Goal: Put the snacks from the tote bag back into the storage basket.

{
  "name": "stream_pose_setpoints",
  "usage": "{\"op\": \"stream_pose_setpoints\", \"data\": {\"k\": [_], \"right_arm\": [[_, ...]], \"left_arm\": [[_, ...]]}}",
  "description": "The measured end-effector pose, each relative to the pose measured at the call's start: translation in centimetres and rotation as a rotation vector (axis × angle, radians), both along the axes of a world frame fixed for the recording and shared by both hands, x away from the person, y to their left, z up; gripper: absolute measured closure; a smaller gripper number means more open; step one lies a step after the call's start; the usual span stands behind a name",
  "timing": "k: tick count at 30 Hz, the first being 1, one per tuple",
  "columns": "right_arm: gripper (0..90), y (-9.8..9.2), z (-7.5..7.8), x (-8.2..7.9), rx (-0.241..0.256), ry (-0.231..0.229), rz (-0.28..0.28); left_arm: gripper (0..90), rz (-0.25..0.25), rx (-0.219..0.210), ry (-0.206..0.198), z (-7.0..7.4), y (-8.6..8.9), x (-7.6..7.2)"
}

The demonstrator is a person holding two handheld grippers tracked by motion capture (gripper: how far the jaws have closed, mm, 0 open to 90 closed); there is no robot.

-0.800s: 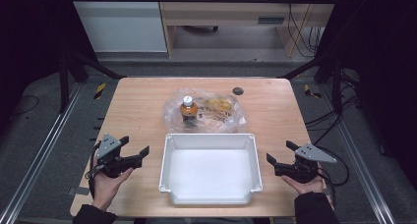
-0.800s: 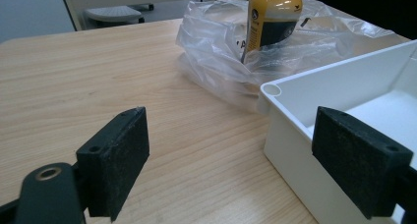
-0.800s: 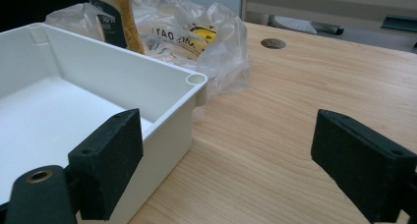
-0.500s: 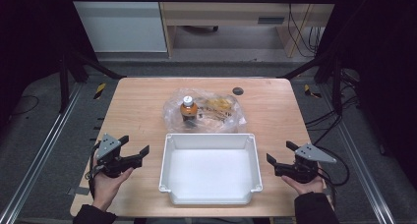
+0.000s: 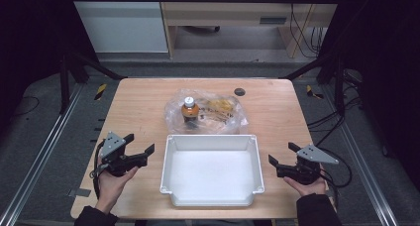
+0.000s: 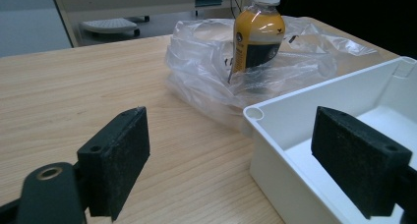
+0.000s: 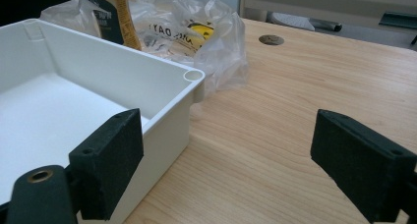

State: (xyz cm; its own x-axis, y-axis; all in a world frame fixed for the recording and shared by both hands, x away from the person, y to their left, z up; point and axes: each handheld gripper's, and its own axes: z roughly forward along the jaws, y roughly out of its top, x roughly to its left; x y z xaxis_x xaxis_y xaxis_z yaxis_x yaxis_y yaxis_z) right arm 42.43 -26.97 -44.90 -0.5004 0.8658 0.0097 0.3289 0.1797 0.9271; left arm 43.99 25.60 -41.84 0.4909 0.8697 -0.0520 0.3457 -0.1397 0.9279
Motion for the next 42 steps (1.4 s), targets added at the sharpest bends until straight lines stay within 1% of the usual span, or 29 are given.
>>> {"op": "stream_pose_setpoints", "data": {"k": [6,11,15,19,21,25,26,31,42], "right_arm": [[12.8,0.0,0.0,0.0,-0.003,0.003,-0.004],[12.9,0.0,0.0,0.0,-0.005,0.006,-0.004],[12.8,0.1,-0.1,0.0,-0.002,0.013,-0.009],[12.8,0.1,0.0,0.0,-0.003,0.013,-0.011],[12.8,0.0,-0.1,0.0,-0.006,0.012,-0.010],[12.9,0.1,-0.1,0.0,-0.007,0.012,-0.009],[12.8,0.1,-0.1,0.0,-0.010,0.012,-0.009],[12.8,0.0,0.0,0.0,-0.009,0.007,-0.010],[12.8,0.0,0.0,0.0,-0.001,0.001,-0.011]], "left_arm": [[14.1,-0.015,0.000,0.003,0.2,-0.3,0.2],[14.1,-0.018,0.007,0.004,0.3,-0.4,0.3],[14.3,-0.021,0.003,0.005,0.4,-0.5,0.4],[14.4,-0.032,0.011,0.010,0.3,-0.7,0.6],[14.4,-0.037,0.022,0.014,0.3,-1.1,0.8],[14.4,-0.040,0.026,0.010,0.4,-1.3,1.1],[14.5,-0.040,0.026,0.002,0.7,-1.5,1.4],[14.9,-0.035,0.017,-0.009,1.1,-1.9,2.0],[14.9,-0.043,0.018,-0.014,1.5,-2.8,2.8]]}}
